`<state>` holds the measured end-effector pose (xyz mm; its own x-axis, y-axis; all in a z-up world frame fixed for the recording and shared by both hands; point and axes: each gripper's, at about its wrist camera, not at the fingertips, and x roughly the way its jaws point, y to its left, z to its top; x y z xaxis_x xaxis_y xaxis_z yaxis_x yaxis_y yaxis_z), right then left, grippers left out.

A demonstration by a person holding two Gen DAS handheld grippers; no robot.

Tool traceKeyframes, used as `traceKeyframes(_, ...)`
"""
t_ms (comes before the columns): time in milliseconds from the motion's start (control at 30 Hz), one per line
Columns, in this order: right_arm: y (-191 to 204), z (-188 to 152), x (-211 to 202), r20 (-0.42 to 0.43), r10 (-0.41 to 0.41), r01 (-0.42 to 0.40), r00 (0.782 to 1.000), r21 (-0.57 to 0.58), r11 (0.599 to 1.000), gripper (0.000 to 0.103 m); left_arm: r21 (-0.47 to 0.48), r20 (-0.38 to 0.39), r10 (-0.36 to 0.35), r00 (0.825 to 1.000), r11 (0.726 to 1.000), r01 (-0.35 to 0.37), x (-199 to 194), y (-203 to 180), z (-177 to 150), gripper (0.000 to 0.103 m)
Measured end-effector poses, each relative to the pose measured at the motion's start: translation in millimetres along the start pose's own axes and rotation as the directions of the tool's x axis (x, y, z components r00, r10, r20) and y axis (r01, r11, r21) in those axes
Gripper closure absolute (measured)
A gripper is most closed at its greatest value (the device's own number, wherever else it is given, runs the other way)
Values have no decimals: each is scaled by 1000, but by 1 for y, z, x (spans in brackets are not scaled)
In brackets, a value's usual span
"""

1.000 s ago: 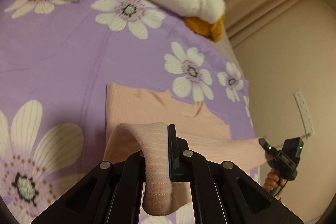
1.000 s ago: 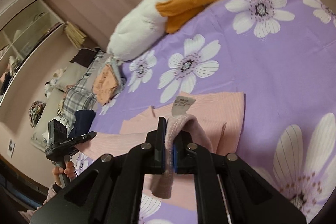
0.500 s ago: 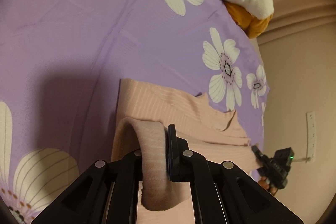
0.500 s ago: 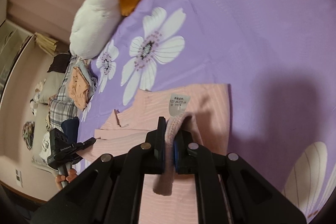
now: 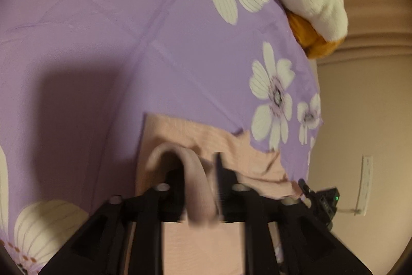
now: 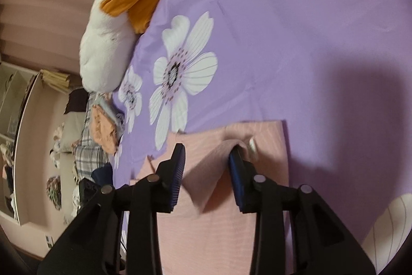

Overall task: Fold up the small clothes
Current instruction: 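Lift the hem with both tools and fold it toward the collar, then open both tools to release the folded hem onto the shirt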

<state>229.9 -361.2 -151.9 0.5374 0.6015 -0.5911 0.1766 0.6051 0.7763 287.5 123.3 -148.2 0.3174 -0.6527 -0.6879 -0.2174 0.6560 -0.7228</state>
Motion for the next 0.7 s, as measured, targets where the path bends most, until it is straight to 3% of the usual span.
traceKeyframes(33, -1, 2, 1, 1, 3, -3, 1000, 8, 1000, 68, -26, 12, -13, 1000, 1000, 13, -1, 3, 2, 40)
traceKeyframes(67, -2, 3, 2, 2, 4, -4, 1000, 21, 1000, 67, -42, 29, -41, 999, 998, 42, -4, 6, 3, 39)
traceKeyframes(300, -1, 17, 2, 39, 19, -20, 999, 32, 999, 55, -28, 82, -25, 996, 999, 28, -8, 6, 16, 39)
traceKeyframes(467, 2, 26, -4, 86, 1, -4, 996, 35, 999, 54, -24, 121, 4, 993, 1000, -2, -15, 4, 21, 38)
traceKeyframes(600, 17, 13, -19, 98, -13, 20, 995, -70, 997, 54, 86, 118, 43, 992, 995, -53, -20, -5, 2, 38)
traceKeyframes(700, 23, -5, -30, 98, -30, 44, 995, -143, 989, 54, 185, 120, 92, 988, 976, -113, -22, -11, -23, 38)
